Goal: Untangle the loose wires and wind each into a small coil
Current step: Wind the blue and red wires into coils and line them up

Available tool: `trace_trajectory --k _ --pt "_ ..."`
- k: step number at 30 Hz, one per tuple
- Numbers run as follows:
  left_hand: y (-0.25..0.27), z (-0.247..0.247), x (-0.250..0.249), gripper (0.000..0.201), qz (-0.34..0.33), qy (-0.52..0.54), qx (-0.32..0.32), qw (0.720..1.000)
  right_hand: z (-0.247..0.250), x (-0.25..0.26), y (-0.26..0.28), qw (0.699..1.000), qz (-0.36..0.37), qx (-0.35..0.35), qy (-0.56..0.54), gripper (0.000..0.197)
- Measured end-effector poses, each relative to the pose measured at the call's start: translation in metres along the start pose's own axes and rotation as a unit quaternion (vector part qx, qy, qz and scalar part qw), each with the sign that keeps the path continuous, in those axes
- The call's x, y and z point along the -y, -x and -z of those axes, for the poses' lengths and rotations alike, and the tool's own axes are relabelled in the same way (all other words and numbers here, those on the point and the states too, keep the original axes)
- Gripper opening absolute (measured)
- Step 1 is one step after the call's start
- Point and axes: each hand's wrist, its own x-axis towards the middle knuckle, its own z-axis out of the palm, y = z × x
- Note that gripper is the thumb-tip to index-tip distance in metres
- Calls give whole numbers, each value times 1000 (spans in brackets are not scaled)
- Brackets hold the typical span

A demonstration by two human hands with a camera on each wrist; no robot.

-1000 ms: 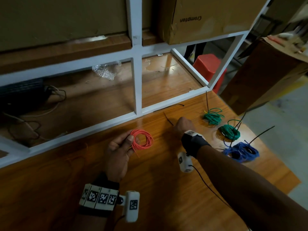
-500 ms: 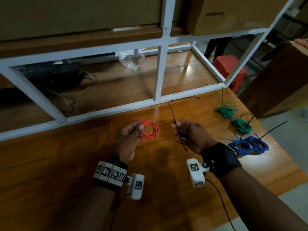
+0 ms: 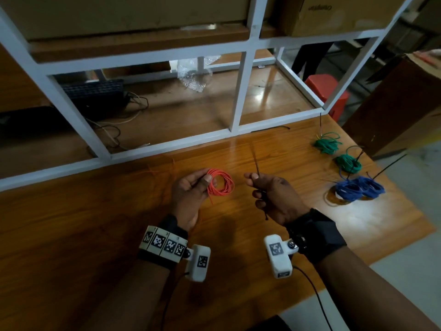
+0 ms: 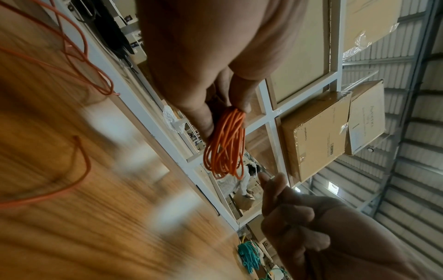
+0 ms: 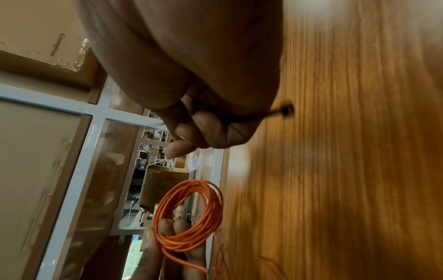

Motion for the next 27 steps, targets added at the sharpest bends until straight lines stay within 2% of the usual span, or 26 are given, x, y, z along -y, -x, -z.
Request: trace_trajectory --k 3,8,12,14,20,25,27 --pt "8 -1 1 22 -2 -9 14 1000 -2 -9 13 1000 3 0 -2 28" --pt "24 -4 1 27 -15 -13 12 1000 -1 -11 34 1000 3 29 -5 31" --pt "38 -11 -1 24 -30 -19 -14 999 0 -18 51 991 60 -28 117 35" --pt "46 -18 0 22 -35 -33 -20 999 2 -21 64 989 65 -21 131 33" --pt "72 -41 10 28 -54 -69 -7 996 21 -7 93 997 -37 37 62 24" --pt "90 -54 14 30 -66 -61 -9 996 35 -4 110 986 -124 92 64 25" --pt "95 -58 14 27 -69 -49 -6 996 37 -4 118 982 -136 98 88 26"
